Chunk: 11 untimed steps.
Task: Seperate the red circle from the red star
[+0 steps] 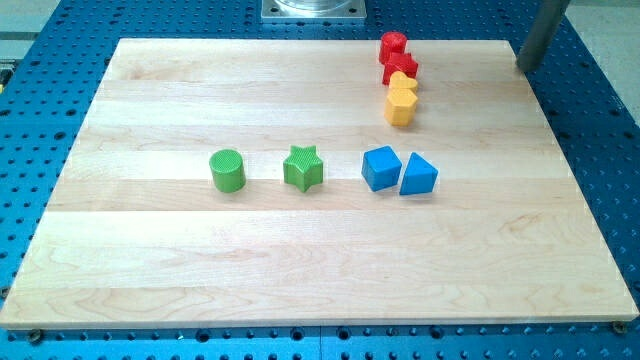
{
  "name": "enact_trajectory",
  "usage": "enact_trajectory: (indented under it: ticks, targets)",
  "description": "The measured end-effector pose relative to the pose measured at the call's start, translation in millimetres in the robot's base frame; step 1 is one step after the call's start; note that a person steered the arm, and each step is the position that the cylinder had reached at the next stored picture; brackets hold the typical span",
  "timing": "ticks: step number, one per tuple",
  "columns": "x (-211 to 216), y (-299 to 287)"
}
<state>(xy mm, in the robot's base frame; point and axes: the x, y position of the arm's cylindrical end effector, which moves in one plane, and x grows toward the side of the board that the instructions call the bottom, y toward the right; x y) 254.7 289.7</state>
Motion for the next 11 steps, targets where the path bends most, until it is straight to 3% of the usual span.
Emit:
enact_trajectory:
  ticks: [1,2,3,5,6,7,8,11]
  targets:
    - [-17.3,-65.6]
    - [-52.6,-66.0]
    - [-63.7,-102.7]
    - [-50.1,-238.4]
    - [-46.3,-193.2]
    - [-57.1,-103.6]
    - [-57.1,-65.0]
    - [10.3,-216.2]
